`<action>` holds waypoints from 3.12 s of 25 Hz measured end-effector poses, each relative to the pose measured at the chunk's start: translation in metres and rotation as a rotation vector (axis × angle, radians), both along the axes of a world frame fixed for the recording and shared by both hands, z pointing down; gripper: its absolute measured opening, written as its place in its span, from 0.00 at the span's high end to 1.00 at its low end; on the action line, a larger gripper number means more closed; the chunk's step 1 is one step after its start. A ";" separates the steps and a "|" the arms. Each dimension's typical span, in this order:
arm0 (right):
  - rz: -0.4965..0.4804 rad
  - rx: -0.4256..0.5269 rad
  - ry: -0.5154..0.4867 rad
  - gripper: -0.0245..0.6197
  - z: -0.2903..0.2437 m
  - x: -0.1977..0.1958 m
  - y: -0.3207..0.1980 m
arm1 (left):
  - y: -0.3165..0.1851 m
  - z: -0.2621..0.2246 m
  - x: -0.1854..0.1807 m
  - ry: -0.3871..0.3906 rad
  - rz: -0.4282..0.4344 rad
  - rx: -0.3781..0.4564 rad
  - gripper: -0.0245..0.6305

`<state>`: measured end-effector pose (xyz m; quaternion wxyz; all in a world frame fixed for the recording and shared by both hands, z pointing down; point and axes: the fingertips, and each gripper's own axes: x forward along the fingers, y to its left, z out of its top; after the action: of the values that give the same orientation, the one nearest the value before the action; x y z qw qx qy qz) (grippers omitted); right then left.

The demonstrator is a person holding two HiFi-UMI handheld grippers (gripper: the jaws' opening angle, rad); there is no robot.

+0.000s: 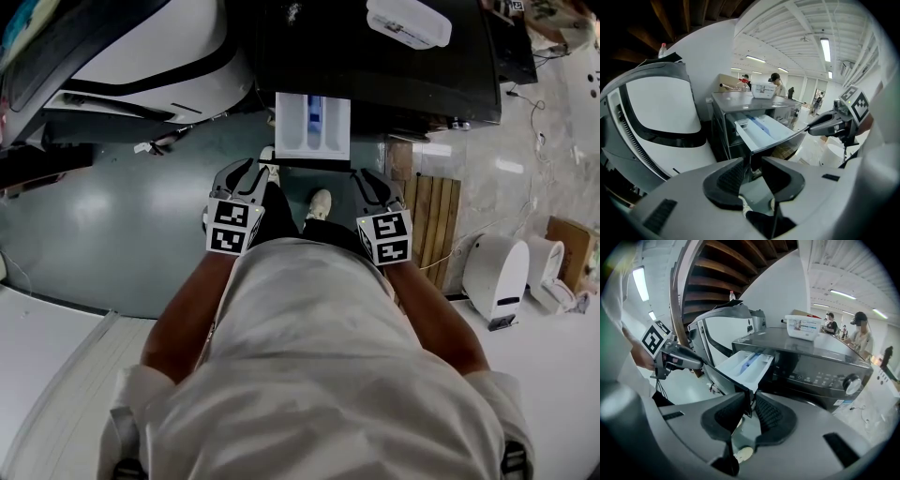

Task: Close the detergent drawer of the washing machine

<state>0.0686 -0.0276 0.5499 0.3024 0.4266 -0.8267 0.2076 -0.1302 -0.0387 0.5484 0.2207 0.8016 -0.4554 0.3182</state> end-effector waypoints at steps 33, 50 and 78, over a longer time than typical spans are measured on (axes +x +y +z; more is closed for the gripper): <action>0.028 0.022 0.021 0.87 0.000 0.001 -0.030 | -0.029 0.003 -0.002 0.006 -0.003 0.013 0.77; 0.066 0.025 0.017 0.87 -0.002 0.000 -0.053 | -0.053 0.002 -0.003 0.014 0.017 0.012 0.77; 0.106 0.003 0.011 0.87 -0.001 0.000 -0.086 | -0.087 0.005 -0.004 0.022 0.035 0.015 0.76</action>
<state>0.0689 -0.1134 0.5492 0.2951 0.4713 -0.8016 0.2197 -0.1340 -0.1258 0.5536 0.2142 0.8146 -0.4413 0.3096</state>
